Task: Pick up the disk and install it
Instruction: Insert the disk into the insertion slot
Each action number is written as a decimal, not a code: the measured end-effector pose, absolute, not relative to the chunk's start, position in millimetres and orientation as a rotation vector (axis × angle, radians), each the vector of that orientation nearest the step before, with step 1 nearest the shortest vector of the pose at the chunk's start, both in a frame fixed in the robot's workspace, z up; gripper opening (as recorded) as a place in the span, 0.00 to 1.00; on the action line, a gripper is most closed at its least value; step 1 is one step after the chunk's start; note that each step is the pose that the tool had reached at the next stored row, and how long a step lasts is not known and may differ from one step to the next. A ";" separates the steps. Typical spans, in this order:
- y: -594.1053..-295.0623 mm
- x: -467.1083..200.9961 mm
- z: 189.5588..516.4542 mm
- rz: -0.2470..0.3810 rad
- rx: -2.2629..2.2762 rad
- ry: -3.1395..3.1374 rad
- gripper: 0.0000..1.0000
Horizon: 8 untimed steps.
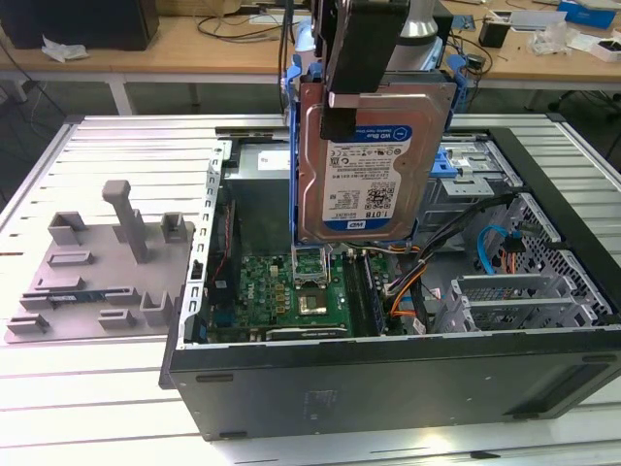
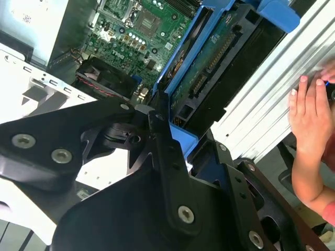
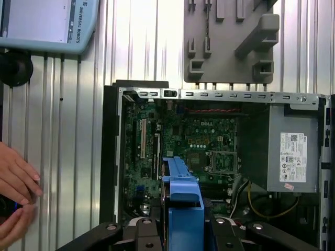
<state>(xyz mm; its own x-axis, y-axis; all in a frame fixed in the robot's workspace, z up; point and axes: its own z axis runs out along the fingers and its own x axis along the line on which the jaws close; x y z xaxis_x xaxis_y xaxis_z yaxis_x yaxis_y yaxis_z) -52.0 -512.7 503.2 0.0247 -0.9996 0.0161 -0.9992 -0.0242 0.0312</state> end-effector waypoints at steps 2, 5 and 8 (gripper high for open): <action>-512.7 -51.9 503.2 -0.016 2.224 -2.170 0.37; -512.7 -51.9 503.2 -0.016 2.224 -2.171 0.37; -512.7 -51.7 503.2 -0.016 2.224 -2.171 0.37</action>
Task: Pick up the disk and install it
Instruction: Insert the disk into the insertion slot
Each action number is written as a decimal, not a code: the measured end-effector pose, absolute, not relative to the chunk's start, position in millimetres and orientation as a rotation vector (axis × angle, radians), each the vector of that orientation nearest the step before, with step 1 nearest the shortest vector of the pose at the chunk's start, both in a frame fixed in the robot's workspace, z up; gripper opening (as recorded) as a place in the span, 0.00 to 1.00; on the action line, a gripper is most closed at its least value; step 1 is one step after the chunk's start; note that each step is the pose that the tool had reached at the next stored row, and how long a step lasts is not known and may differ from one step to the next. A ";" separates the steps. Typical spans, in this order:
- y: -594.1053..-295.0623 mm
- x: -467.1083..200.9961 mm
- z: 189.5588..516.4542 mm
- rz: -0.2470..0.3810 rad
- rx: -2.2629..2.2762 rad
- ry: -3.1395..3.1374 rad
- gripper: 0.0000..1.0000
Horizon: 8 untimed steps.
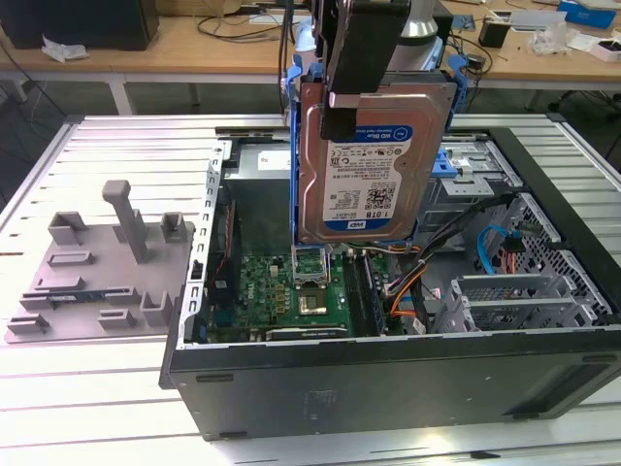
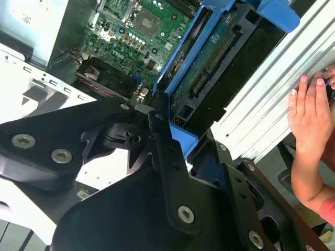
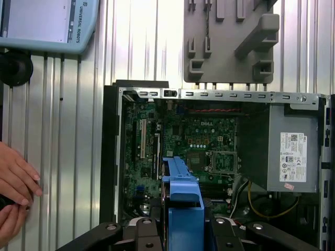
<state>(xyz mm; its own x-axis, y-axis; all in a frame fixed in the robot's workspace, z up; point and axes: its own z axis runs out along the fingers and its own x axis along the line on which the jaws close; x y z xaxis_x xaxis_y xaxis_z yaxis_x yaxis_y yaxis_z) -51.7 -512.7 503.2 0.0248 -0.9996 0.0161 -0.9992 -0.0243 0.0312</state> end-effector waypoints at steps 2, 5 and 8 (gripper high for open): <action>-513.0 -51.7 503.2 -0.016 2.225 -2.171 0.37; -515.5 -51.6 503.1 -0.021 2.225 -2.174 0.37; -518.1 -51.6 502.8 -0.026 2.218 -2.186 0.37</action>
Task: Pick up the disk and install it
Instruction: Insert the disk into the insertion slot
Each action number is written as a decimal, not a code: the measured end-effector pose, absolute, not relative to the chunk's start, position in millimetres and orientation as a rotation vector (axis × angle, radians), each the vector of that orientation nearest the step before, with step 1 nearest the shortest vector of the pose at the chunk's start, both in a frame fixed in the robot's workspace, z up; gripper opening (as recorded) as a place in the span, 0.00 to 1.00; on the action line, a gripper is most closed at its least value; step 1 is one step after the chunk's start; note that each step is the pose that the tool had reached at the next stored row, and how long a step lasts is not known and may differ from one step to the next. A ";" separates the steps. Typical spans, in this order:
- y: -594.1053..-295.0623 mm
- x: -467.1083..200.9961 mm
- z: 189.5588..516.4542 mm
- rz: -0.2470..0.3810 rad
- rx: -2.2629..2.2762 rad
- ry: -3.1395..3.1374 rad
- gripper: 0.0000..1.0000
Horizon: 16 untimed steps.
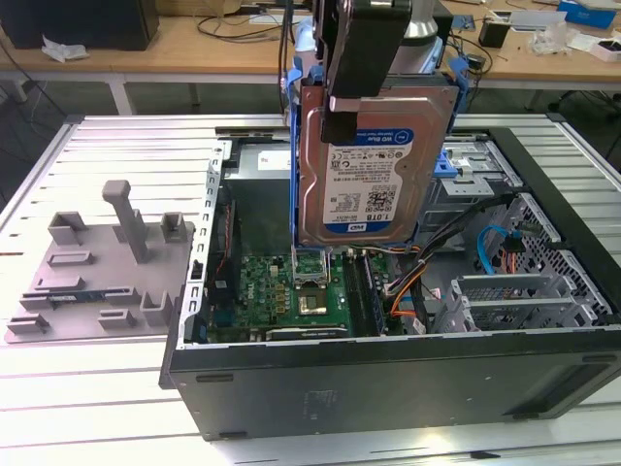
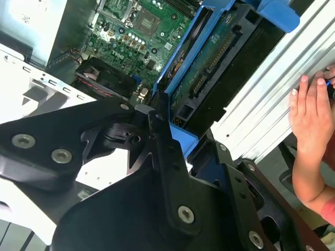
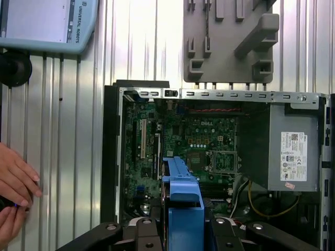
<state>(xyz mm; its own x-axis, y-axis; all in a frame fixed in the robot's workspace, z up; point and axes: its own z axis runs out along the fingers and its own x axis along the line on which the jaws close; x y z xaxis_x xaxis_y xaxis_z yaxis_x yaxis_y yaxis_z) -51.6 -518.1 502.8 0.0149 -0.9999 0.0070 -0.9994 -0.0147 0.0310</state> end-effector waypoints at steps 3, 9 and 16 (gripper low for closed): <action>-519.8 -50.7 502.0 -0.031 2.204 -2.205 0.37; -521.5 -41.0 500.3 -0.063 2.213 -2.224 0.37; -525.2 -23.0 498.7 -0.065 2.210 -2.228 0.37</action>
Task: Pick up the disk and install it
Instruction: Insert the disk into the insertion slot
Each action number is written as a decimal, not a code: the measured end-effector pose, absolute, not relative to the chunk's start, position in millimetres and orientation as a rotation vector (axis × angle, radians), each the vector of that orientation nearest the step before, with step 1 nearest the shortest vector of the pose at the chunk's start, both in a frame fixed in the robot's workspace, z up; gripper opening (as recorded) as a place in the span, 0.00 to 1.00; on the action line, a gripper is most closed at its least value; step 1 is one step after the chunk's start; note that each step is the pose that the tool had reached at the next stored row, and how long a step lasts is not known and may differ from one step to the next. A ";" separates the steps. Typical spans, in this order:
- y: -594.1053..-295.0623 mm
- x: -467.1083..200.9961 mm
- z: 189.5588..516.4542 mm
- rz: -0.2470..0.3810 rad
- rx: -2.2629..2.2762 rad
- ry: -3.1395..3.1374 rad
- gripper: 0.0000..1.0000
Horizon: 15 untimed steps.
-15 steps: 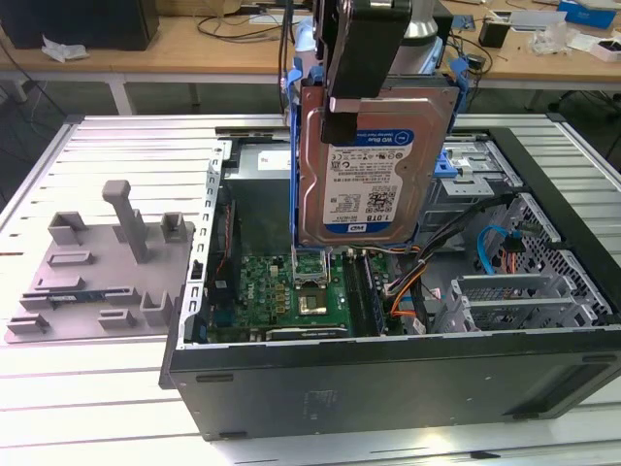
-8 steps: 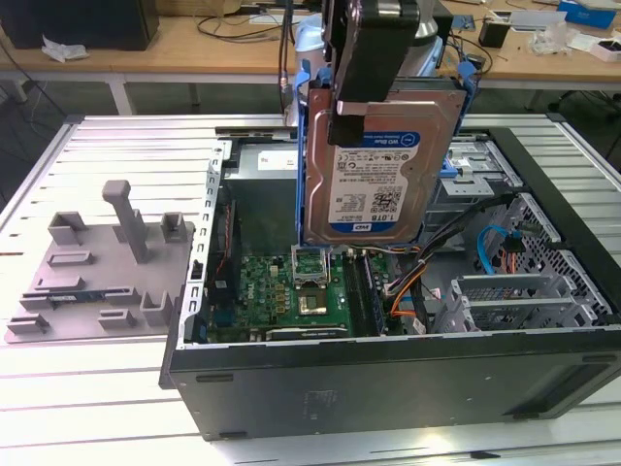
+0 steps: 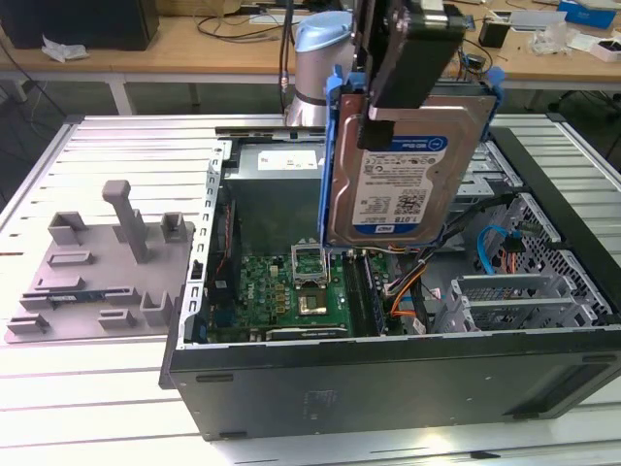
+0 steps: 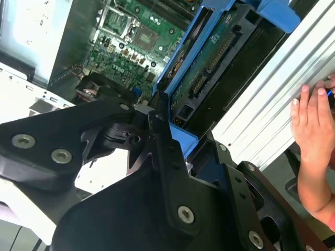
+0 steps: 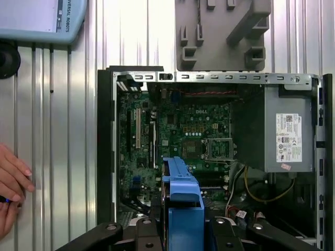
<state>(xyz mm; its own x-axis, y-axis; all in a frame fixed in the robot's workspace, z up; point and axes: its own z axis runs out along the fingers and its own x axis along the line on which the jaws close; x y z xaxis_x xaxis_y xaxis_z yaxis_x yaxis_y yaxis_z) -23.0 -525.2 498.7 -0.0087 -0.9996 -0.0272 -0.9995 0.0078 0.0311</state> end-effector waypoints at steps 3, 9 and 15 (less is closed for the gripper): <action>-526.3 -15.0 498.4 -0.065 2.210 -2.228 0.37; -531.0 12.3 497.6 -0.065 2.210 -2.228 0.37; -536.5 39.2 497.1 -0.065 2.210 -2.228 0.37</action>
